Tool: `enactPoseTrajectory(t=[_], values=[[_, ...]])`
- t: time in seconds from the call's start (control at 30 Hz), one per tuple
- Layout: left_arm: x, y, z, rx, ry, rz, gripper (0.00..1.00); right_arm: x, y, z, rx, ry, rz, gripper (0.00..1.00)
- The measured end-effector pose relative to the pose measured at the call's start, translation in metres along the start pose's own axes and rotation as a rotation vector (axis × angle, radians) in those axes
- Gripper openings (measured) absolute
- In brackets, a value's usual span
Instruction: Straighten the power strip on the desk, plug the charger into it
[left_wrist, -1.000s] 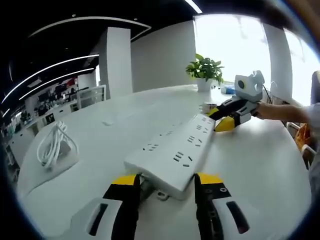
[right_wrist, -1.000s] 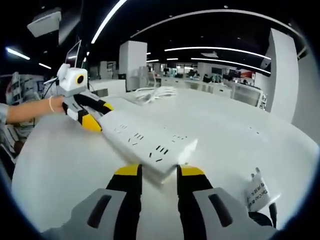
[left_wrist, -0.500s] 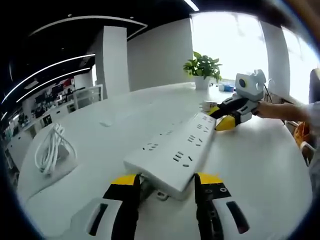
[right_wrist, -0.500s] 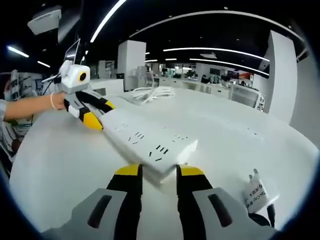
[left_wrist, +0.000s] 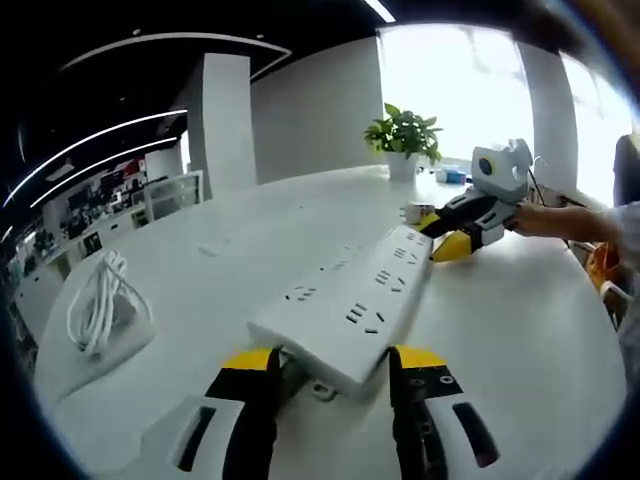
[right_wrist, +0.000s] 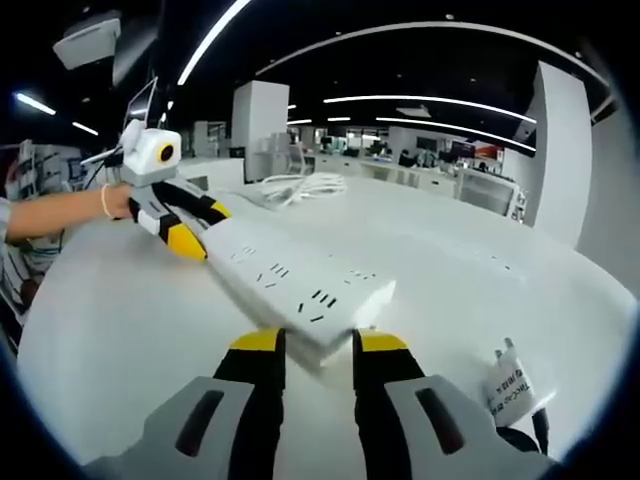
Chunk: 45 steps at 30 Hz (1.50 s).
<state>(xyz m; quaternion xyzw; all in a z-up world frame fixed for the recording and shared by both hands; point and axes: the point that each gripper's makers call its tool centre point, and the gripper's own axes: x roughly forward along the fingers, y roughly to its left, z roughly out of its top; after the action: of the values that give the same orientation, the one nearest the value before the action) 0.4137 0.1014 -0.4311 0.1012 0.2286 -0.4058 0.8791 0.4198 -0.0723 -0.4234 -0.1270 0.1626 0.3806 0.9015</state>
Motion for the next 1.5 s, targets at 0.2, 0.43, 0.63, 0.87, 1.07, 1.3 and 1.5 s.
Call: enactPoseTrajectory(t=[0.2, 0.43, 0.63, 0.87, 1.07, 1.3, 1.5], values=[[0.0, -0.001, 0.0, 0.004, 0.002, 0.012, 0.44, 0.0, 0.0, 0.0, 0.0, 0.002, -0.005, 0.25], [0.001, -0.003, 0.0, 0.007, -0.005, 0.008, 0.44, -0.003, 0.001, -0.001, -0.002, 0.002, -0.007, 0.25], [0.002, -0.005, 0.001, 0.008, -0.006, 0.01, 0.44, -0.006, 0.001, -0.003, -0.003, 0.004, -0.007, 0.25], [0.003, -0.007, 0.001, 0.006, -0.012, 0.011, 0.44, -0.008, -0.001, -0.004, 0.0, 0.003, -0.006, 0.25], [0.004, -0.009, 0.001, 0.005, -0.023, 0.012, 0.44, -0.008, -0.001, -0.004, 0.001, 0.001, -0.01, 0.25], [0.007, -0.014, 0.003, 0.008, -0.034, 0.007, 0.44, -0.012, -0.006, -0.006, 0.006, 0.003, -0.017, 0.25], [0.009, -0.016, 0.003, 0.01, -0.057, 0.007, 0.44, -0.014, -0.007, -0.007, 0.01, -0.001, -0.02, 0.25]])
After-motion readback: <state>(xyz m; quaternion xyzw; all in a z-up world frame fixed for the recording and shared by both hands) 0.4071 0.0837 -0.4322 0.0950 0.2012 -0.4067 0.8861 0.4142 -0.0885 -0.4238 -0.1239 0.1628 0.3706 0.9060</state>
